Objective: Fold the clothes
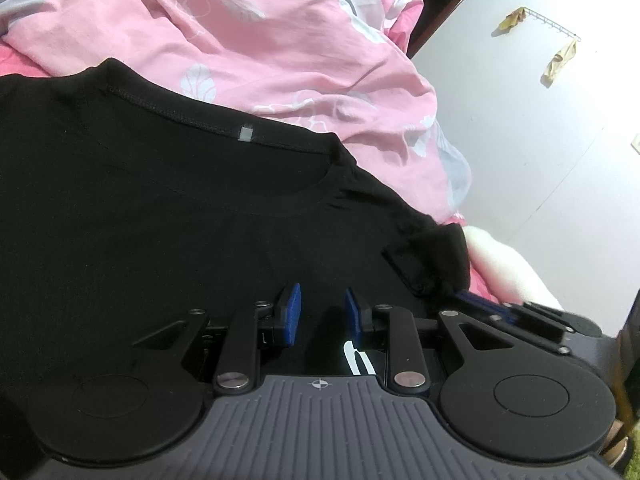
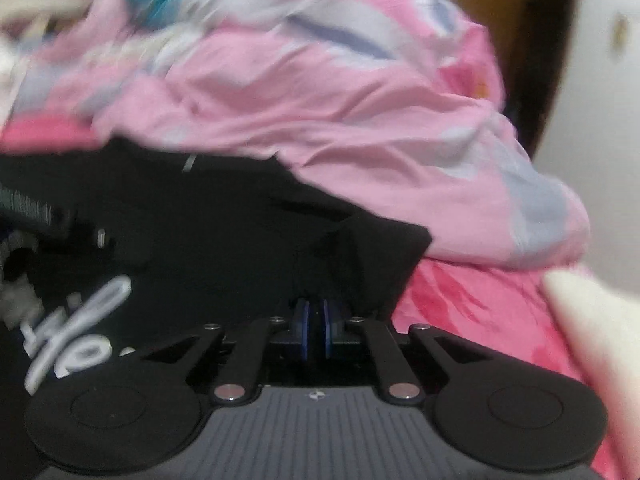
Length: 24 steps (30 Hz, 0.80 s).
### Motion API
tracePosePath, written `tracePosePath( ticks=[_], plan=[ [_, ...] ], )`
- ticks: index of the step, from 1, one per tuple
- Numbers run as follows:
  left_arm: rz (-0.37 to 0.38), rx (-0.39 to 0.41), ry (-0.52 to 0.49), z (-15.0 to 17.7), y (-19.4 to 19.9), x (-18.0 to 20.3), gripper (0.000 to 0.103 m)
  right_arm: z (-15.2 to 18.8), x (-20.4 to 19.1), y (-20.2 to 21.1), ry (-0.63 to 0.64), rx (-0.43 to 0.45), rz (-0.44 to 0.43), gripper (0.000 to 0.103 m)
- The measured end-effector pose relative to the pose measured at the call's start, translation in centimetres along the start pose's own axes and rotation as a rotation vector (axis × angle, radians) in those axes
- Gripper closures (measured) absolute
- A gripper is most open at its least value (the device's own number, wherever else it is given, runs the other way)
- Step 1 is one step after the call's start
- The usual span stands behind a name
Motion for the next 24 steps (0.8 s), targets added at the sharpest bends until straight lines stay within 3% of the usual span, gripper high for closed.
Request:
tracePosePath(
  ticks=[5, 9, 12, 17, 22, 24],
  plan=[
    [0.019, 0.003, 0.011, -1.4, 0.0, 1.1, 0.068, -0.1, 4.3, 1.0, -0.402, -0.019, -0.186, 0.097],
    [0.090, -0.031, -0.047, -3.4, -2.5, 4.6, 0.063, 0.2, 6.5, 1.2, -0.585, -0.030, -0.292, 0.097],
    [0.101, -0.076, -0.126, -4.8, -5.5, 7.0, 0.050, 0.4, 7.1, 1.2, -0.632, -0.036, -0.335, 0.097],
    [0.098, -0.162, -0.243, -5.6, -10.4, 8.7, 0.044, 0.3, 6.9, 1.4, -0.621, -0.034, -0.368, 0.097],
    [0.076, -0.210, -0.288, -4.8, -12.6, 8.5, 0.046, 0.5, 7.0, 1.5, -0.640, -0.045, -0.393, 0.097],
    [0.083, -0.204, -0.273, -4.6, -12.7, 8.4, 0.053, 0.6, 7.2, 1.5, -0.652, -0.050, -0.396, 0.097]
  ],
)
Point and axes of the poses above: each gripper's, at about its wrist camera, not at the fingertips, and y roughly against the way its jaws point, x to its right, z to its underside, the point moved 10 cm from there along -y, roughly the way its jaws point, and after that the axes turned 15 degrees about -y, right-handed, at the moved point
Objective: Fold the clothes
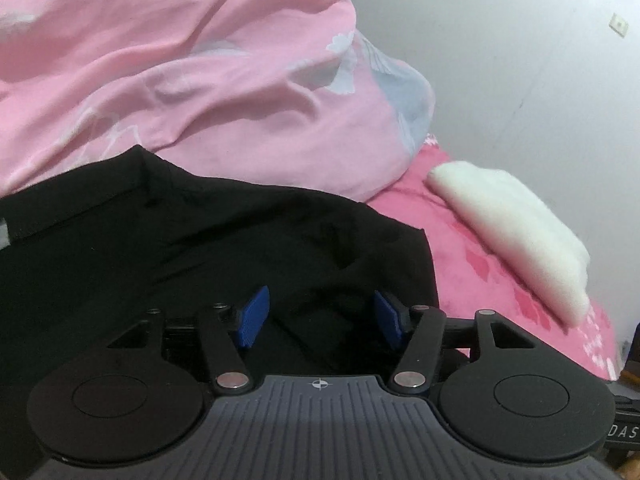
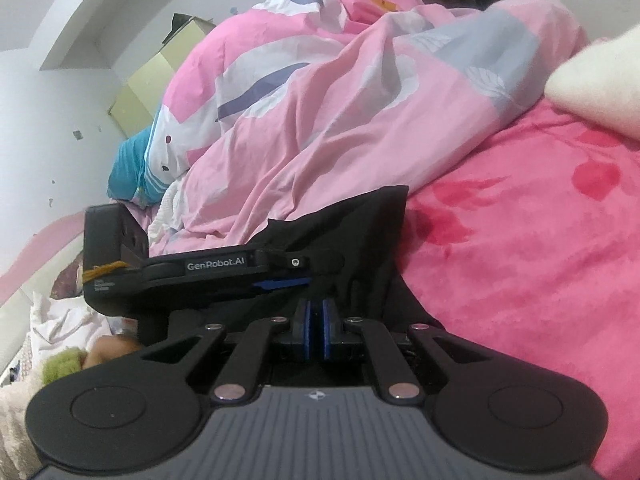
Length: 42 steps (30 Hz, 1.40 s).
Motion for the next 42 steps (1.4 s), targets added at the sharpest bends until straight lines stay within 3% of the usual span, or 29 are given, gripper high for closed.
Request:
tracePosePath(
  ticks=[4, 6, 9, 17, 24, 27, 33, 39, 42],
  plan=[
    [0.016, 0.014, 0.026, 0.4, -0.1, -0.2, 0.069, 0.0, 0.4, 0.0, -0.022, -0.007, -0.002, 0.097],
    [0.029, 0.018, 0.065, 0.5, 0.1, -0.5, 0.088, 0.0, 0.4, 0.1, -0.025, -0.008, -0.006, 0.097],
    [0.018, 0.029, 0.113, 0.7, 0.7, -1.1, 0.099, 0.0, 0.2, 0.2, -0.022, -0.009, -0.019, 0.097],
    [0.014, 0.154, 0.251, 0.0, 6.0, -2.0, 0.101, 0.3, -2.0, 1.2, 0.028, -0.019, -0.110, 0.098],
    [-0.141, 0.143, 0.285, 2.2, 10.5, -3.1, 0.101, 2.7, -5.6, 1.5, 0.201, -0.079, -0.176, 0.098],
    [-0.200, 0.109, 0.325, 4.1, 10.8, -3.8, 0.101, 4.2, -6.4, 0.9, 0.263, -0.132, -0.170, 0.098],
    [-0.234, 0.103, 0.360, 6.5, 11.6, -4.2, 0.101, 5.7, -6.5, 0.5, 0.303, -0.203, -0.161, 0.098],
    [-0.244, 0.125, 0.353, 6.9, 12.1, -4.8, 0.101, 4.6, -5.6, 1.2, 0.273, -0.176, -0.109, 0.096],
    [-0.227, 0.148, 0.368, 6.7, 11.9, -5.4, 0.101, 5.3, -6.3, 1.6, 0.359, -0.172, -0.076, 0.093]
  ],
)
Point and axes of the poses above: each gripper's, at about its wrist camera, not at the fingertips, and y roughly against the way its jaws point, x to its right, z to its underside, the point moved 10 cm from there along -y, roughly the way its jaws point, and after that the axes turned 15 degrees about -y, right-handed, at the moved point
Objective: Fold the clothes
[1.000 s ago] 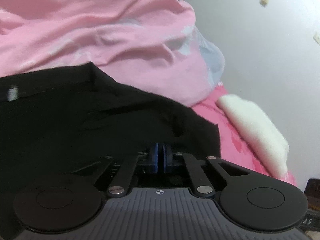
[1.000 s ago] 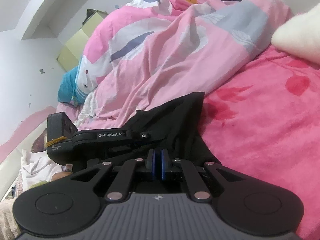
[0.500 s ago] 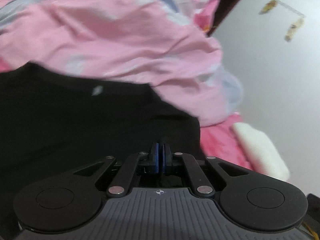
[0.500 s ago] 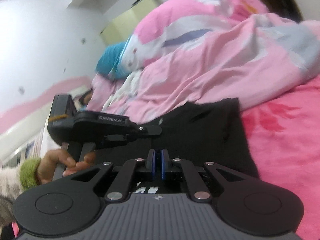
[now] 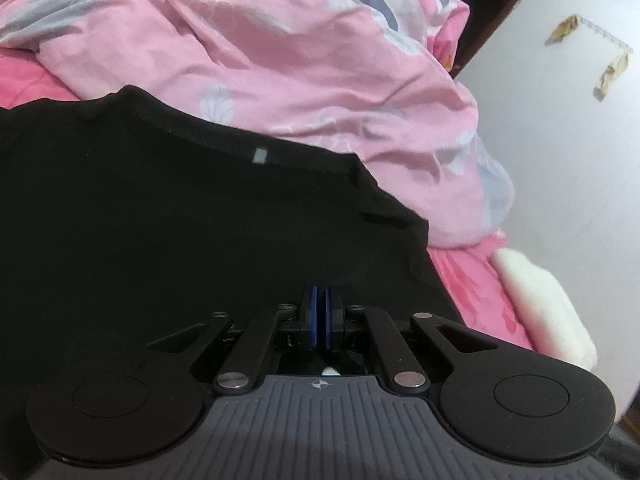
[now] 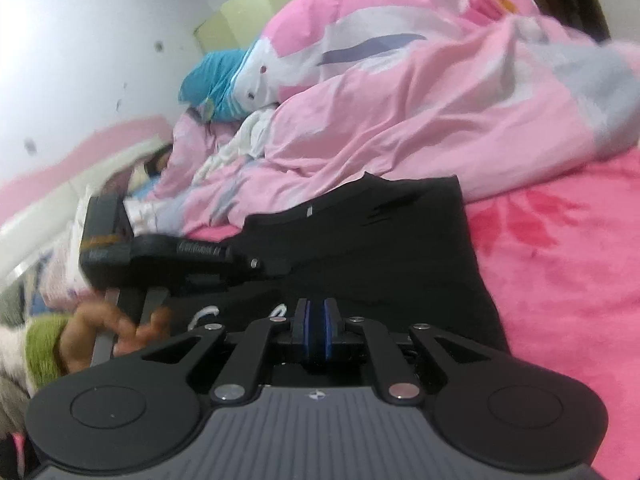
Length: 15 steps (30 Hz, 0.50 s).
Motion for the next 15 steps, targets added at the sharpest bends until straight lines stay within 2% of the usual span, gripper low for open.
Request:
tracePosePath(
  ticks=[1, 3, 4, 9, 13, 14, 15],
  plan=[
    [0.007, 0.003, 0.005, -0.1, -0.3, -0.1, 0.101, 0.4, -0.7, -0.1, 0.044, -0.008, 0.011, 0.091],
    [0.016, 0.007, 0.017, -0.1, -0.7, -0.3, 0.101, 1.3, -2.1, -0.4, 0.145, -0.021, 0.046, 0.072],
    [0.020, 0.005, 0.025, 0.0, -0.9, -0.5, 0.101, 1.7, -2.7, -0.6, 0.209, -0.022, 0.076, 0.070],
    [0.046, -0.006, 0.064, 0.6, -1.7, -1.2, 0.100, 3.0, -5.2, -1.9, 0.492, -0.016, 0.225, 0.070],
    [0.064, 0.003, 0.069, 0.7, -1.8, -1.3, 0.100, 4.0, -5.0, -3.9, 0.610, -0.064, 0.300, 0.071],
    [0.068, 0.003, 0.075, 0.7, -1.8, -1.4, 0.100, 4.3, -4.6, -4.6, 0.628, -0.089, 0.315, 0.075],
    [0.071, 0.003, 0.080, 0.7, -1.8, -1.4, 0.100, 4.4, -4.2, -5.0, 0.639, -0.099, 0.339, 0.089]
  ],
)
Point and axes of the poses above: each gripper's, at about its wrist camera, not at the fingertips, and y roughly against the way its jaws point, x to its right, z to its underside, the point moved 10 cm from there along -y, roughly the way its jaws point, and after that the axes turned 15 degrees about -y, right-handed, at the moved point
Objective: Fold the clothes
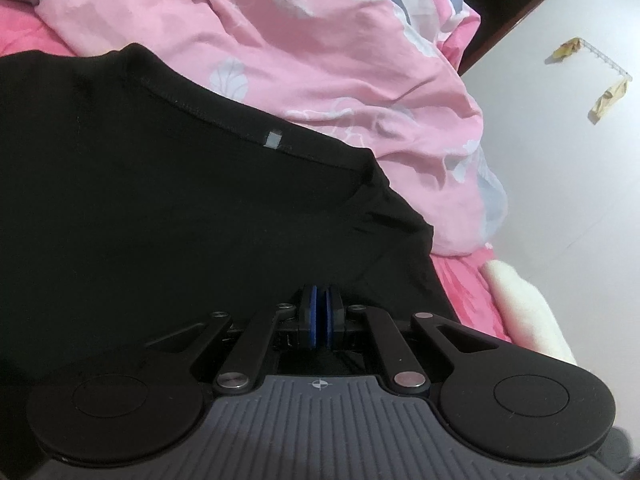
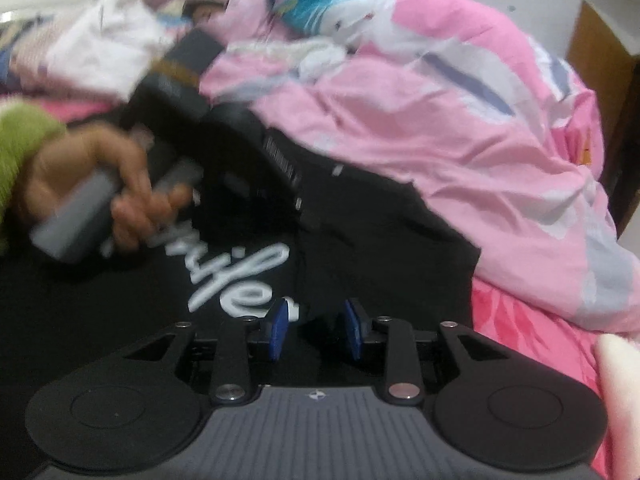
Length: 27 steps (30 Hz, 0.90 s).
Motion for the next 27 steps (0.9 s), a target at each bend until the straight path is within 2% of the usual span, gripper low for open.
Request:
tracePosePath(
  ticks=[1, 5, 9, 18, 23, 27],
  plan=[
    [0.002, 0.000, 0.004, -0.1, 0.1, 0.0, 0.100, 0.2, 0.3, -0.3, 0.008, -0.009, 0.028, 0.096],
    [-0.002, 0.021, 0.000, -0.7, 1.7, 0.6, 0.101, -0.7, 1.5, 1.5, -0.077, 0.046, 0.034, 0.097],
    [-0.038, 0.021, -0.030, -0.6, 2.9, 1.0, 0.101, -0.3, 1.5, 2.6, -0.113, 0.045, 0.007, 0.099],
    [-0.094, -0.051, -0.057, 1.4, 3.5, 0.0, 0.101, 0.8, 0.9, 3.6, -0.150, 0.019, -0.059, 0.098],
    [-0.101, -0.038, -0.078, 1.3, 3.3, 0.1, 0.101, 1.1, 1.1, 3.3, -0.175, -0.001, -0.081, 0.098],
    [-0.096, -0.029, -0.088, 1.4, 2.8, 0.0, 0.101, 0.9, 0.7, 4.0, -0.119, 0.023, -0.064, 0.095]
  ],
)
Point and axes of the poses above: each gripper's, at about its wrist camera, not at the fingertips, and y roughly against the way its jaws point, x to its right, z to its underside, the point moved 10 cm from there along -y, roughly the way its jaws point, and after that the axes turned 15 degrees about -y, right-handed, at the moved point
